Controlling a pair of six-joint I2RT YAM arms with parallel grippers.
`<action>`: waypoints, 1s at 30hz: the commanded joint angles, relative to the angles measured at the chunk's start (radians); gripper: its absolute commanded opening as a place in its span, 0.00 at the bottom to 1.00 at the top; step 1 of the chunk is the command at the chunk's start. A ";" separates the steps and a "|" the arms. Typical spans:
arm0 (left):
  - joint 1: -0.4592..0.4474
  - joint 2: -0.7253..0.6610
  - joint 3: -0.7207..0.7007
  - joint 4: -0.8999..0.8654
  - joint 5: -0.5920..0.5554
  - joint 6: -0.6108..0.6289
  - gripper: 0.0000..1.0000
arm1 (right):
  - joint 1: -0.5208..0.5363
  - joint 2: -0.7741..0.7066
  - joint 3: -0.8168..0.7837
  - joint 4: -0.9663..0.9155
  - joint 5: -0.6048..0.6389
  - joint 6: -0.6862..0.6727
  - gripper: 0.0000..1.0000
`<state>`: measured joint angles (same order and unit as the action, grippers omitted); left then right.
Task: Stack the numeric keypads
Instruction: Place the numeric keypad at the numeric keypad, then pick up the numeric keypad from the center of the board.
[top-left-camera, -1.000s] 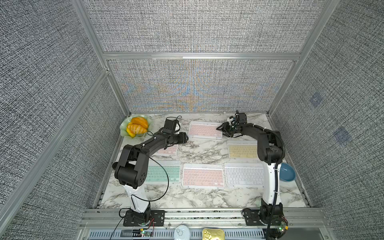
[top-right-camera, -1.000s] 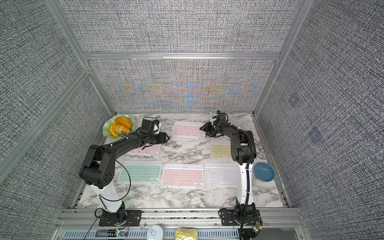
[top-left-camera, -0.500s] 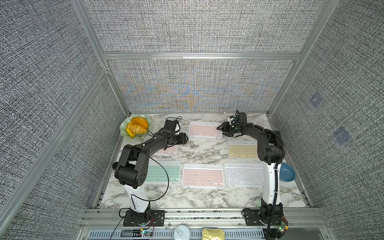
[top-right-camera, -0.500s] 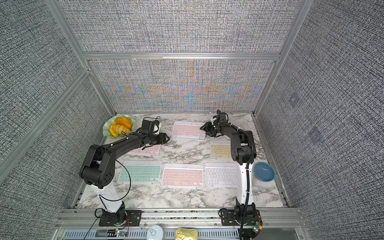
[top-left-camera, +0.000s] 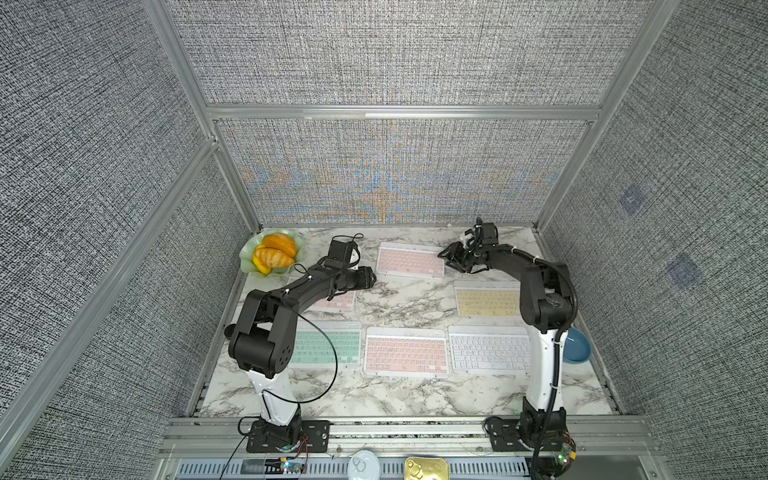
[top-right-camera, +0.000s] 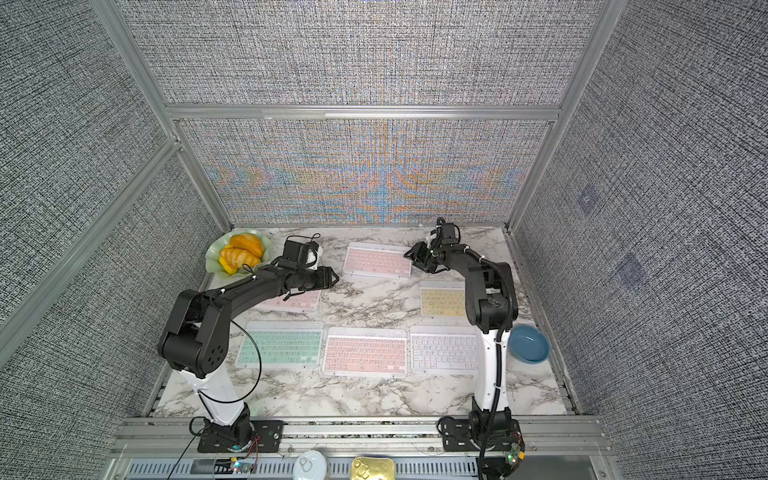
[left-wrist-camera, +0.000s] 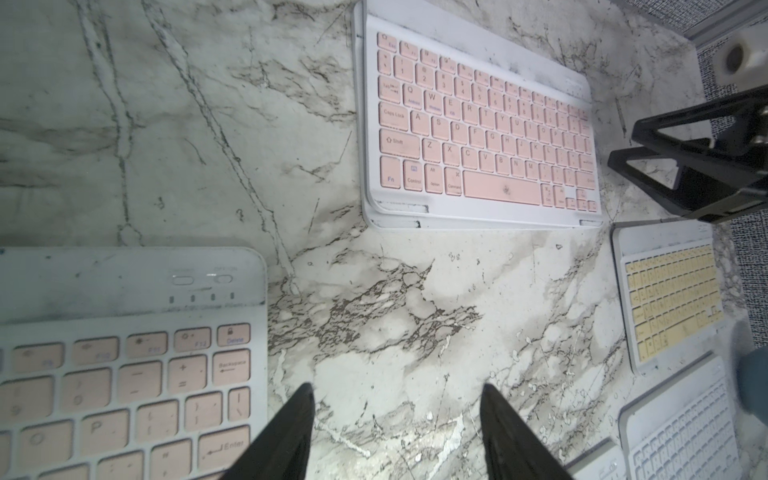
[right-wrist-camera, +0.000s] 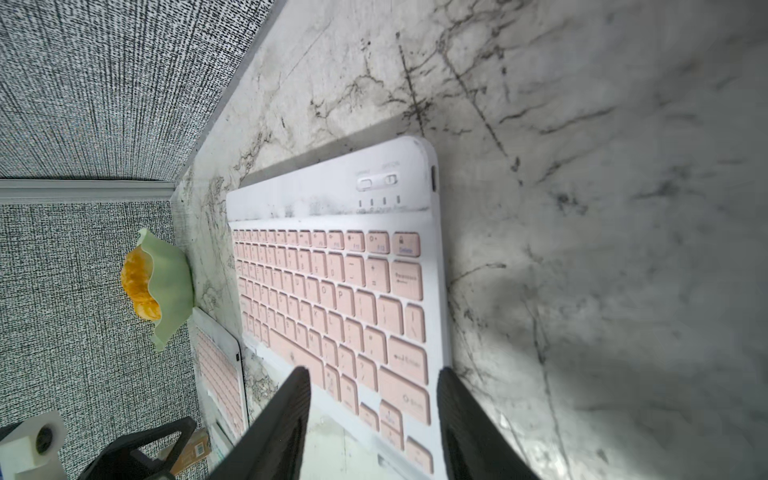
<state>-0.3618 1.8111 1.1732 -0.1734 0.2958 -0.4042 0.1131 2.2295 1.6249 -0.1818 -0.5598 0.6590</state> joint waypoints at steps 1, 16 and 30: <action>0.002 -0.033 -0.017 0.003 -0.013 -0.004 0.64 | 0.002 -0.059 -0.043 -0.001 0.040 -0.012 0.53; -0.131 -0.273 -0.269 -0.078 -0.110 -0.081 0.64 | 0.249 -0.702 -0.691 0.046 0.323 0.053 0.54; -0.286 -0.421 -0.490 -0.063 -0.099 -0.168 0.65 | 0.581 -1.062 -1.052 -0.126 0.489 0.198 0.59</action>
<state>-0.6346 1.3972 0.6964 -0.2352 0.2070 -0.5541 0.6613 1.1900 0.6029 -0.2710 -0.1215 0.7753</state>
